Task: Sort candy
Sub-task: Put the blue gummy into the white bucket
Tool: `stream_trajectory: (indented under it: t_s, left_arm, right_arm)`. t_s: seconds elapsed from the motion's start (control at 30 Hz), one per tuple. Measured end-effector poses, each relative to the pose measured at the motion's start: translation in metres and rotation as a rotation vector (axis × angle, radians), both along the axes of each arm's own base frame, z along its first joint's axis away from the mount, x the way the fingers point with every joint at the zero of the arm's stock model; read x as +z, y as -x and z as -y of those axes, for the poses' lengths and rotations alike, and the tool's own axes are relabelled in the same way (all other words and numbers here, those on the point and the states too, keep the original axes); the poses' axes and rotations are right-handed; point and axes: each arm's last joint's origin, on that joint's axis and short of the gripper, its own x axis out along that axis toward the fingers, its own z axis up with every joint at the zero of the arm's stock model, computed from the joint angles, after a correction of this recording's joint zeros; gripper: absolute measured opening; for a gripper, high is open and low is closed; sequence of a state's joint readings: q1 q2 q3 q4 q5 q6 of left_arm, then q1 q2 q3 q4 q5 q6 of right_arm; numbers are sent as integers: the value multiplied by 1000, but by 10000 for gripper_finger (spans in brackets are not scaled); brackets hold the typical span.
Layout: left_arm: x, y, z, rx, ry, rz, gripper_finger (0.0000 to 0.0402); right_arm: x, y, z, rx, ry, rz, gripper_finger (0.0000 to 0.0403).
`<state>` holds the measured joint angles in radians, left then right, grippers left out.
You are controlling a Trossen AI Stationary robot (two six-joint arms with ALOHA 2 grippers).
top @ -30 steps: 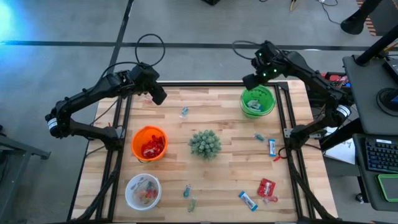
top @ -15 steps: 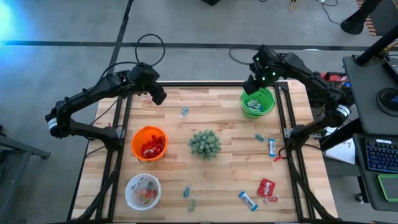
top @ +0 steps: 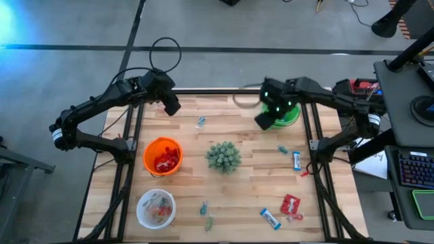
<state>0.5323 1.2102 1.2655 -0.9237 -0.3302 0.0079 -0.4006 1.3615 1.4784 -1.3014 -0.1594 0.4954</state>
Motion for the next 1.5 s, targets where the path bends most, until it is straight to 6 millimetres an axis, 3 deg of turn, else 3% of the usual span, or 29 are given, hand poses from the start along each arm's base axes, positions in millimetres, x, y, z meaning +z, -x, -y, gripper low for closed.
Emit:
stream_trajectory:
  t_s: [0.23,0.47,0.73,1.03,1.3,1.5]
  left_arm:
    - [-4,3,4,-93,36,-86,181]
    - [-5,4,5,-105,54,-93,181]
    - [-5,4,5,-106,55,-95,181]
    - [-6,5,5,-106,65,-103,181]
    - [-6,5,6,-115,74,-96,181]
    - [-6,5,6,-115,74,-96,181]
  right_arm:
    - [-11,0,-49,85,25,-197,102]
    - [-39,10,-72,111,28,-367,102]
    - [-88,36,-78,40,43,-491,102]
    - [-134,63,-81,-73,21,-305,102]
    - [-160,81,-82,-150,11,-224,102]
    - [-163,82,-80,-153,1,-228,113]
